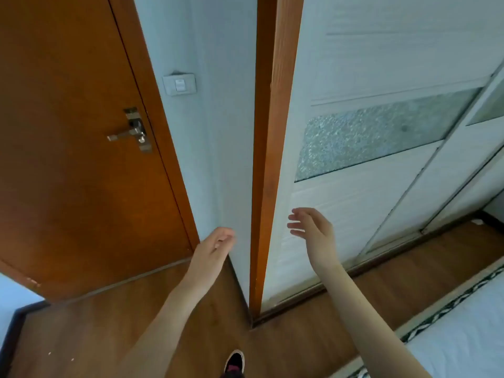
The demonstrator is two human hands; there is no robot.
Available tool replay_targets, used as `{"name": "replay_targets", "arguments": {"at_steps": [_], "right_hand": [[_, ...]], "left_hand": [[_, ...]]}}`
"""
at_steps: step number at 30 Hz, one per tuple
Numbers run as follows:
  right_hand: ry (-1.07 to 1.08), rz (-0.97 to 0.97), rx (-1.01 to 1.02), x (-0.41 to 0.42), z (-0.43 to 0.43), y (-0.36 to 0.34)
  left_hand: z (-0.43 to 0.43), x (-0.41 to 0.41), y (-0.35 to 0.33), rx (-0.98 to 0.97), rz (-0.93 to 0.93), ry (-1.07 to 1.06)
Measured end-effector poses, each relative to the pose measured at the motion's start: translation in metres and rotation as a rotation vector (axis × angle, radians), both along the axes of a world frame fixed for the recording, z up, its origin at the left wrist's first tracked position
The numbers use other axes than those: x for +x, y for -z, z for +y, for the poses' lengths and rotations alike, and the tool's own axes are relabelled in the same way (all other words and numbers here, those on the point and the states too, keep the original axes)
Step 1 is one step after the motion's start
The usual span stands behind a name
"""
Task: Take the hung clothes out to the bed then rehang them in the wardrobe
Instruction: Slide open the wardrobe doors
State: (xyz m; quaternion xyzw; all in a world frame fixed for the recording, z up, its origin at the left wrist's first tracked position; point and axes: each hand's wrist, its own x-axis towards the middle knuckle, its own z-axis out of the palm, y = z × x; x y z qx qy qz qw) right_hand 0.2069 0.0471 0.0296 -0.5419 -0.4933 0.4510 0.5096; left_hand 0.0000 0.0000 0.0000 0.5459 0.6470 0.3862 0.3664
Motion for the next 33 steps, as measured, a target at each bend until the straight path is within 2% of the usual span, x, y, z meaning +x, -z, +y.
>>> {"name": "replay_targets", "arguments": {"at_steps": [3, 6, 11, 17, 23, 33], "right_hand": [[0.092, -0.120, 0.207, -0.007, 0.037, -0.022], [0.130, -0.196, 0.325, -0.019, 0.070, -0.033], [0.192, -0.196, 0.383, -0.032, 0.105, -0.027], [0.239, -0.200, 0.410, -0.033, 0.120, -0.019], [0.194, -0.009, 0.389, -0.035, 0.134, -0.009], [0.174, 0.018, 0.433, -0.016, 0.154, -0.001]], "left_hand": [[0.054, 0.004, -0.039, 0.157, 0.056, 0.012], [0.104, 0.010, -0.069, 0.290, 0.035, 0.034], [0.160, 0.017, -0.083, 0.470, 0.134, 0.056], [0.173, 0.022, -0.081, 0.665, 0.098, 0.029], [0.172, 0.024, -0.077, 0.715, 0.078, -0.014], [0.174, 0.035, -0.069, 0.747, 0.091, -0.077]]}}
